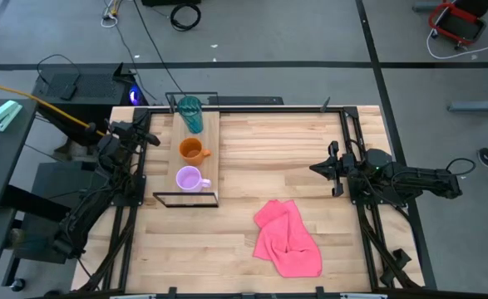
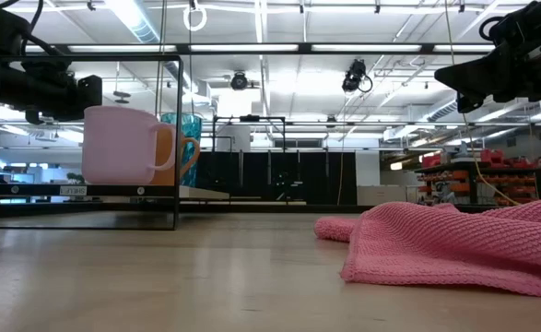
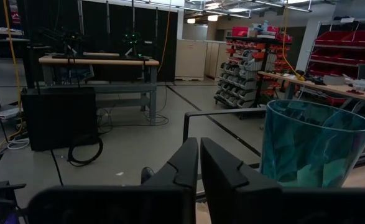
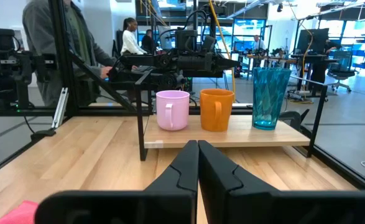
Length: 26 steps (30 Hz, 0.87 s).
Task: Stack small to large cups/mugs on shelf
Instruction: Return to Home Position
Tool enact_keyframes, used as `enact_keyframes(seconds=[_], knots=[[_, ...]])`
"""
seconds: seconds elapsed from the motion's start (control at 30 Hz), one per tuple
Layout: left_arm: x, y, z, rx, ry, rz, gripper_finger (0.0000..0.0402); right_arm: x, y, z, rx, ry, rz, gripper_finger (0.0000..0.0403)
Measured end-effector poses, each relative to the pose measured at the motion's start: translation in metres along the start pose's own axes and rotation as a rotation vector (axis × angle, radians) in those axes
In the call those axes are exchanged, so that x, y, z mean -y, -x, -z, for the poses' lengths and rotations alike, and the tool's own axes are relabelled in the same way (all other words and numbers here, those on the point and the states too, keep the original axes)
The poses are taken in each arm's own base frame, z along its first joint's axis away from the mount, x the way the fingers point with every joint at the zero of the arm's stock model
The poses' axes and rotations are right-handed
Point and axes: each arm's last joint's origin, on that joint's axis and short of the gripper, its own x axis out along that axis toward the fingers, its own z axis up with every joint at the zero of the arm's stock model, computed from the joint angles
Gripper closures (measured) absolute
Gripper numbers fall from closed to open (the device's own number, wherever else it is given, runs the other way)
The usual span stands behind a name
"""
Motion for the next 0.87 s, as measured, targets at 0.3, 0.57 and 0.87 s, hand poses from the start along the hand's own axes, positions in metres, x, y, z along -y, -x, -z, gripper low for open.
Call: enact_keyframes(seconds=[0.3,0.57,0.87], knots=[[0.0000,0.0000,0.0000,0.000,0.000,0.000,0.0370,0.0000,0.0000,0.0000,0.000,0.000,0.000,0.0389],[0.0000,0.0000,-0.0001,0.000,0.000,0.000,0.0368,0.0000,0.0000,0.0000,0.000,0.000,0.000,0.0389],[0.0000,0.0000,-0.0001,0.000,0.000,0.000,0.0375,0.0000,0.0000,0.0000,0.000,0.000,0.000,0.0389]])
